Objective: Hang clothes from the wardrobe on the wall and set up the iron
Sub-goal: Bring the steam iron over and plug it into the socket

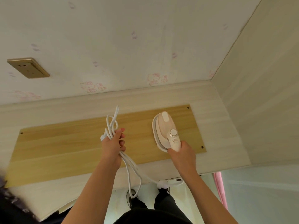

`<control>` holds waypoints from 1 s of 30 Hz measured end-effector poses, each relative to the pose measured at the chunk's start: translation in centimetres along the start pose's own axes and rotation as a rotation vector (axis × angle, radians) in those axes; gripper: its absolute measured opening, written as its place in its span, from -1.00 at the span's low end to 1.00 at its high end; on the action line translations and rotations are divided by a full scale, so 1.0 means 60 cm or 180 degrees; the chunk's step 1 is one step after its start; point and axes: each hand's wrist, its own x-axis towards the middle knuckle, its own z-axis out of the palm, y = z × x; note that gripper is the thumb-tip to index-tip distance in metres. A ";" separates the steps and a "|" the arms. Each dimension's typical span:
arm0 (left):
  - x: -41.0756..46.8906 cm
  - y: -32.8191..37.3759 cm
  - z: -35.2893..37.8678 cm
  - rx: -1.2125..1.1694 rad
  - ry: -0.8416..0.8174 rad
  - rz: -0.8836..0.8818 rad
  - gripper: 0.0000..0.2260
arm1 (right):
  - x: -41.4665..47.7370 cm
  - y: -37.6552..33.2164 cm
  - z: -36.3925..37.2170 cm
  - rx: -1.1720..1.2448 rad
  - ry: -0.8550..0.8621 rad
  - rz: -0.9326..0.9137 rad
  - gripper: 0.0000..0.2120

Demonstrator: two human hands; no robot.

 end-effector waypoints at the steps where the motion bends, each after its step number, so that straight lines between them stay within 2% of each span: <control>1: -0.001 0.001 -0.002 -0.0009 -0.0008 -0.0007 -0.89 | -0.001 0.000 0.002 -0.0013 0.0011 -0.0005 -0.85; 11: -0.014 0.016 -0.018 -0.0108 -0.0028 -0.0107 -0.88 | 0.002 0.000 0.012 -0.0218 0.0065 0.0042 -0.83; 17: -0.023 0.036 -0.032 -0.0402 -0.0063 -0.0102 -0.84 | -0.001 -0.006 0.002 -0.0670 -0.0251 -0.0048 -0.63; 20: -0.030 0.049 -0.037 -0.0473 -0.0113 -0.0029 -0.82 | -0.010 -0.023 -0.011 -0.1316 0.0162 -0.0456 -0.59; 23: -0.036 0.061 -0.041 -0.0485 -0.0152 0.0030 -0.76 | -0.026 -0.058 -0.019 -0.1378 0.0480 -0.1003 -0.68; 28: -0.050 0.079 -0.052 -0.0320 -0.0274 0.0224 -0.69 | -0.063 -0.122 0.010 -0.0897 0.0001 -0.1622 -0.67; 30: -0.056 0.085 -0.056 -0.0133 -0.0291 0.0343 -0.70 | -0.074 -0.143 0.037 -0.0595 -0.0356 -0.1824 -0.69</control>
